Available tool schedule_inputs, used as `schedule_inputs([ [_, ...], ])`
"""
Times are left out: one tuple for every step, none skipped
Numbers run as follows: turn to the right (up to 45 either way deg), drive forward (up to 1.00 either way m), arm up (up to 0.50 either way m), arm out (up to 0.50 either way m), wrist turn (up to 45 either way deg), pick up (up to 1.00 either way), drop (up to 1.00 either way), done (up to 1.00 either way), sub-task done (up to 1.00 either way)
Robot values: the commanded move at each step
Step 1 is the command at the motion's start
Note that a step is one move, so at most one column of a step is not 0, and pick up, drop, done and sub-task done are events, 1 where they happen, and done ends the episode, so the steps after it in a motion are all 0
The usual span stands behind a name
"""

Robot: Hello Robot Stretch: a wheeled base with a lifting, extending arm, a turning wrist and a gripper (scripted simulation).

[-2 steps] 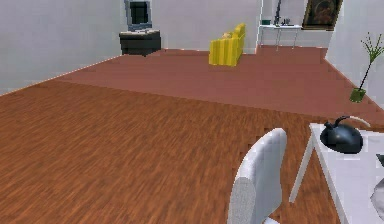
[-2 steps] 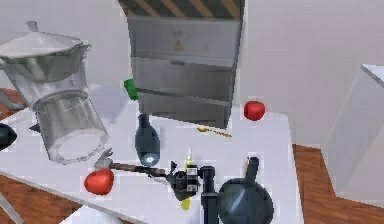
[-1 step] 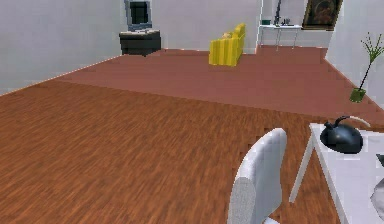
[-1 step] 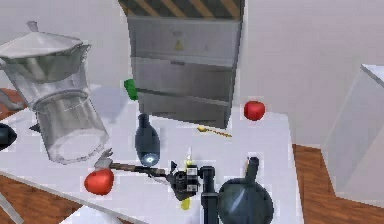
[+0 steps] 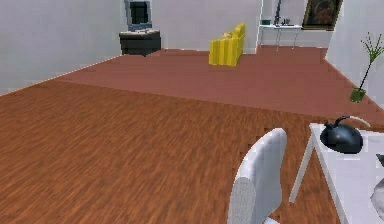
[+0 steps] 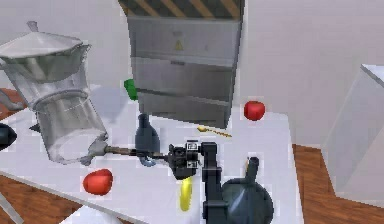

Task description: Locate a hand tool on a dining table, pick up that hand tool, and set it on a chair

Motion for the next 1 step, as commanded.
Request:
schedule_inputs([
  [0.0,0.00,0.24,0.00,0.0,0.00,0.00,0.00,0.00],
])
